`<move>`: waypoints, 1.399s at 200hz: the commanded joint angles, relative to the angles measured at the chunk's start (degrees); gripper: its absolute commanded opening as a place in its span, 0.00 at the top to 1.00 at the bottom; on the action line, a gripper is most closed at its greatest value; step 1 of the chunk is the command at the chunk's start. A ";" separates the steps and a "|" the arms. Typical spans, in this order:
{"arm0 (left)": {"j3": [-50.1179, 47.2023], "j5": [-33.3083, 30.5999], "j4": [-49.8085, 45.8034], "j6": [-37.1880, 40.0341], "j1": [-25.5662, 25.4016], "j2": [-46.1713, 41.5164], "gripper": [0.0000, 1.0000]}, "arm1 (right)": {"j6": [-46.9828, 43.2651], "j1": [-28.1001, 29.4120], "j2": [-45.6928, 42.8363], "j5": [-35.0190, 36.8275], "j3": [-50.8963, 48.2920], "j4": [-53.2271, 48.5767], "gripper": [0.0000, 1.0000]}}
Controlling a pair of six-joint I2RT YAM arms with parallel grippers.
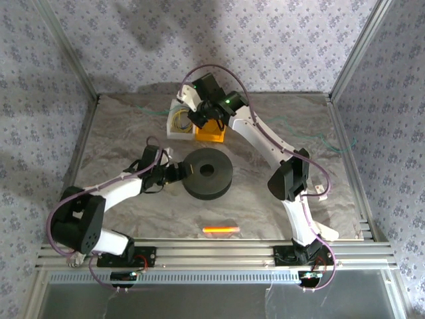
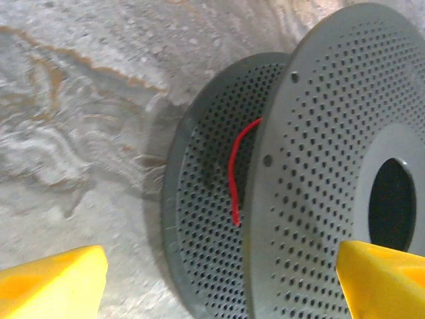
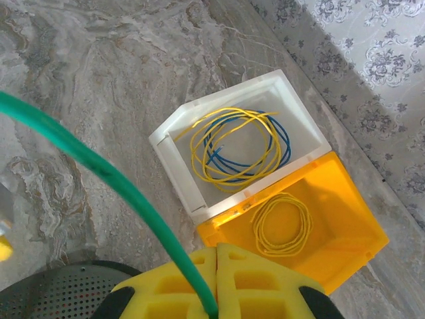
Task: Wrap the cables
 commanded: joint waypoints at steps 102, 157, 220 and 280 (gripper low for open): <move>-2.63 8.11 21.75 -9.20 -0.49 5.29 0.28 | 1.75 -1.03 0.91 -1.53 -1.31 0.73 1.00; -3.10 8.85 22.39 -9.71 -0.49 5.67 0.66 | 1.76 -1.25 0.42 -1.54 -1.94 0.71 1.00; 6.97 -1.55 -11.85 4.69 -0.40 -7.46 1.00 | 1.86 -1.59 -1.44 -1.96 -4.05 1.89 1.00; 25.28 -24.77 -47.49 18.75 -0.57 -15.02 1.00 | 2.36 -1.35 -0.96 -3.15 -2.95 2.72 1.00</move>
